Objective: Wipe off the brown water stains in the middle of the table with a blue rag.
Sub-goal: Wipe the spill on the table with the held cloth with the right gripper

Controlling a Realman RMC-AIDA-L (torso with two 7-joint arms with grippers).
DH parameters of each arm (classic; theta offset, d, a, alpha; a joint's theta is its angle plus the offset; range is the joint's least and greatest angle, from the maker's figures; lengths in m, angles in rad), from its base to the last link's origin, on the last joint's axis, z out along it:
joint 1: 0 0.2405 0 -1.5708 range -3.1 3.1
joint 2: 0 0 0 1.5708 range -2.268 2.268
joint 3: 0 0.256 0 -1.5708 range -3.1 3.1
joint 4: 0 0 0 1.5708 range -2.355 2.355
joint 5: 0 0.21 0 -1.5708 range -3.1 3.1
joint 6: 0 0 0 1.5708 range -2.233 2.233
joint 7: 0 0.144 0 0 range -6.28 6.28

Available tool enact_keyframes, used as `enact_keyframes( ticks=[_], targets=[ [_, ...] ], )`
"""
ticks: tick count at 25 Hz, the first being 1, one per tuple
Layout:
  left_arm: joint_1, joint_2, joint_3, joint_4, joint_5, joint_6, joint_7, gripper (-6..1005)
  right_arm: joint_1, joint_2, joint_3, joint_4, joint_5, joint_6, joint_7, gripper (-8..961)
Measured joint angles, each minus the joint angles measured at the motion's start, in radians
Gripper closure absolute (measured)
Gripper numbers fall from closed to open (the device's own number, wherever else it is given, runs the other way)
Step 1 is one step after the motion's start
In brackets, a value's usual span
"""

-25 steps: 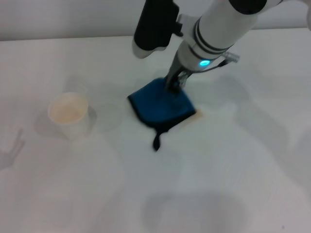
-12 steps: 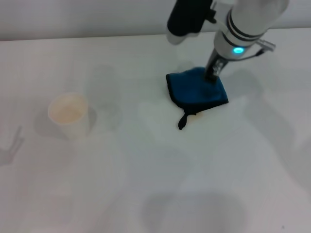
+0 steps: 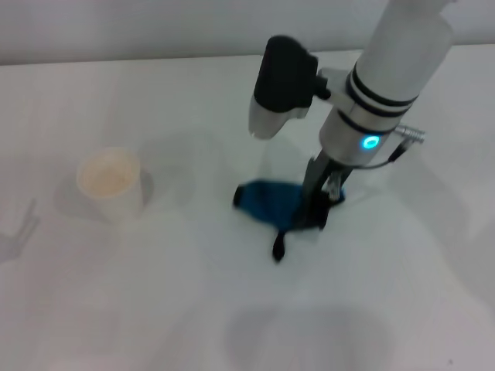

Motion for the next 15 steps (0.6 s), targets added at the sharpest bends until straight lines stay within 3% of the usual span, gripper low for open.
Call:
enact_keyframes(
  ticks=[4, 9, 15],
  targets=[
    [0.0, 0.0, 0.0, 0.001, 0.0, 0.0, 0.0, 122, 0.0, 0.001, -0.019, 0.0, 0.104, 0.083, -0.06, 907],
    [0.001, 0.0, 0.0, 0.007, 0.001, 0.0, 0.001, 121, 0.001, 0.002, -0.115, 0.001, 0.212, 0.144, -0.102, 907],
    [0.002, 0.0, 0.003, 0.008, 0.002, 0.0, 0.001, 121, 0.004, -0.001, -0.127, 0.004, 0.221, 0.044, -0.074, 907]
  ],
)
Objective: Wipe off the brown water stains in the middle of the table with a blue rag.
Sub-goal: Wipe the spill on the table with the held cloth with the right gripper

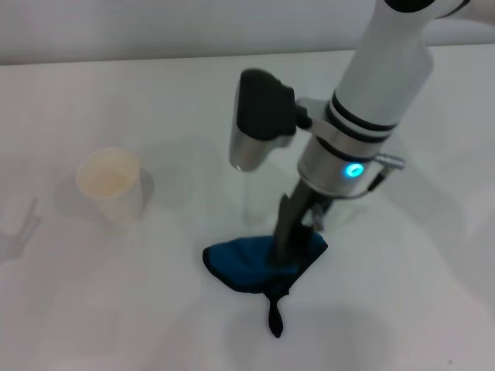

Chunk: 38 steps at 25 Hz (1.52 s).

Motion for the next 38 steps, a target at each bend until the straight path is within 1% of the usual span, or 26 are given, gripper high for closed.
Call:
enact_keyframes(
  ticks=[9, 17, 19, 22, 26, 29, 34, 38],
  targets=[
    [0.0, -0.003, 0.001, -0.001, -0.001, 0.0, 0.0, 122, 0.01, 0.002, -0.044, 0.0, -0.031, -0.268, 0.064, 906],
    [-0.012, -0.003, -0.002, -0.006, -0.003, 0.0, -0.003, 122, 0.029, -0.001, -0.042, 0.045, -0.041, -0.478, 0.082, 906],
    [-0.012, -0.003, -0.003, -0.006, -0.004, 0.0, -0.004, 122, 0.044, -0.003, -0.039, 0.063, -0.066, -0.514, 0.103, 906],
    [-0.012, -0.004, -0.003, -0.007, -0.004, 0.0, -0.003, 122, 0.054, -0.004, -0.036, 0.078, -0.166, -0.547, 0.174, 906],
    [-0.012, -0.004, -0.003, -0.007, -0.004, 0.0, -0.003, 122, 0.054, -0.007, -0.036, 0.087, -0.318, -0.555, 0.283, 906],
    [-0.015, -0.004, -0.004, -0.002, -0.005, 0.005, -0.004, 121, 0.052, -0.01, -0.025, 0.087, -0.415, -0.524, 0.345, 906],
    [-0.035, -0.003, -0.005, -0.002, -0.005, 0.026, -0.004, 121, 0.032, -0.01, 0.058, 0.078, -0.56, -0.402, 0.368, 906],
    [-0.038, -0.001, -0.005, -0.002, -0.005, 0.033, -0.004, 121, 0.025, -0.009, 0.07, 0.073, -0.602, -0.328, 0.37, 906]
  ],
)
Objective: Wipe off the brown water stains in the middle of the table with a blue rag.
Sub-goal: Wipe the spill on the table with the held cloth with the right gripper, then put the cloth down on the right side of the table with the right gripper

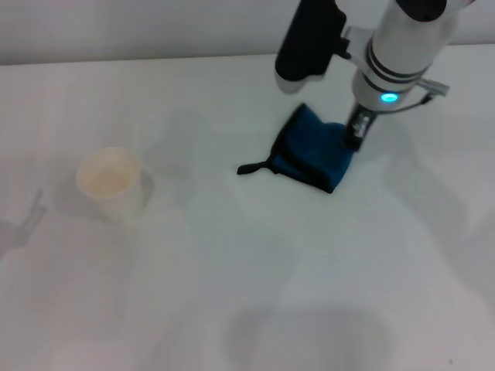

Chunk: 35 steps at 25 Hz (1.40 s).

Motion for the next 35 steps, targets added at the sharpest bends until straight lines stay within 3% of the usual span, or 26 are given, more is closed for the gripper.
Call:
enact_keyframes(
  ticks=[16, 35],
  targets=[
    [-0.015, 0.0, 0.002, 0.002, 0.0, 0.019, -0.001, 122, -0.104, -0.004, 0.104, -0.092, -0.174, 0.186, 0.014, 906],
    [-0.025, 0.001, 0.003, 0.0, 0.002, 0.032, -0.001, 122, -0.13, 0.003, 0.123, -0.118, -0.185, 0.182, 0.005, 906]
  ],
)
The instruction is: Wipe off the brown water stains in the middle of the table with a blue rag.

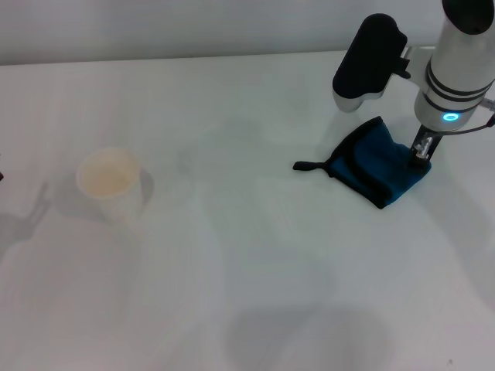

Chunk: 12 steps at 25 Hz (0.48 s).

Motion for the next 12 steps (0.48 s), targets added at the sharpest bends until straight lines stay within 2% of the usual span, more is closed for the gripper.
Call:
enact_keyframes(
  ticks=[5, 11, 12],
  targets=[
    [0.0, 0.0, -0.002, 0.001, -0.001, 0.002, 0.0, 121, 0.002, 0.0, -0.002, -0.005, -0.002, 0.007, 0.0, 907],
    [-0.003, 0.0, -0.003, 0.003, -0.002, 0.016, -0.002, 122, -0.027, -0.001, -0.003, -0.066, -0.003, 0.007, -0.008, 747],
    [-0.004, 0.0, -0.003, 0.003, -0.002, 0.017, -0.002, 122, -0.034, -0.002, -0.003, -0.081, -0.003, 0.007, -0.011, 698]
  ],
)
